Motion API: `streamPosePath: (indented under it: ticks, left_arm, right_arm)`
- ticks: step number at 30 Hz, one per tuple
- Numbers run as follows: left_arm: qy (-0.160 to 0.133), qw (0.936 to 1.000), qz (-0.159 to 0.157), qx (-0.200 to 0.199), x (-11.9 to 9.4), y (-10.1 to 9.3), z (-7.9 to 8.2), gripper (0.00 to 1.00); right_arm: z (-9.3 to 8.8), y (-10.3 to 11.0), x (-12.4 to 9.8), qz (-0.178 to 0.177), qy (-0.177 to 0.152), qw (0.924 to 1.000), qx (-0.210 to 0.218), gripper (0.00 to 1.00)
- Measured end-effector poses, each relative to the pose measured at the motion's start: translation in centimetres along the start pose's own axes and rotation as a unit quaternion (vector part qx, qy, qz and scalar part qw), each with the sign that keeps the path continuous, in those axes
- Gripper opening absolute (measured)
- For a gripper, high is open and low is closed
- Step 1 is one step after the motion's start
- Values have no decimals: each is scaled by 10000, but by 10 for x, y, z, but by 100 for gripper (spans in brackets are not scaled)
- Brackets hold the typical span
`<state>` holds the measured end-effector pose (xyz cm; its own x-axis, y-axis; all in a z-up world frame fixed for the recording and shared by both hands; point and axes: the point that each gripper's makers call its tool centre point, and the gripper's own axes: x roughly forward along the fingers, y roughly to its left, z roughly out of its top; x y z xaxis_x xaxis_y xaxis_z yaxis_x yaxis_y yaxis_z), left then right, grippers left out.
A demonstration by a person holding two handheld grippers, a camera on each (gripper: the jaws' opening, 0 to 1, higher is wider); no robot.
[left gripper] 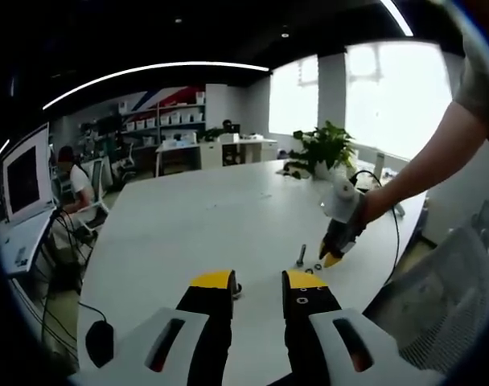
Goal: Place the washer onto the threaded stud by aligning its center hole with the stud, sliding it down to the base, and recovering from edge contact or off-axis alignment until the washer reaches the visible bottom stop.
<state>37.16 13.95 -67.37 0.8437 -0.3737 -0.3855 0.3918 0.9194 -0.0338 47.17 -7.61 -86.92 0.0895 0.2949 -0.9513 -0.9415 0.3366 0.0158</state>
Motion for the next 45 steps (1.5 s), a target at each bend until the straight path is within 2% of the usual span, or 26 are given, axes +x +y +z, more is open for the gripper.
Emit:
streamPosePath:
  ticks: [16,25,45]
  left_arm:
    - [37,10000,-69,-31,1,-2,-2,22]
    - [39,9999,-60,-113,1,0,-2,22]
    - [63,9999,-2,-141,2,2,-3,21]
  right_arm:
    - [-1,-5,9,-100,98,9999,43,18]
    - [1,-1,9,-65,77,9994,-323,16]
    - [4,-5,10,105,-34,9998,-148,16]
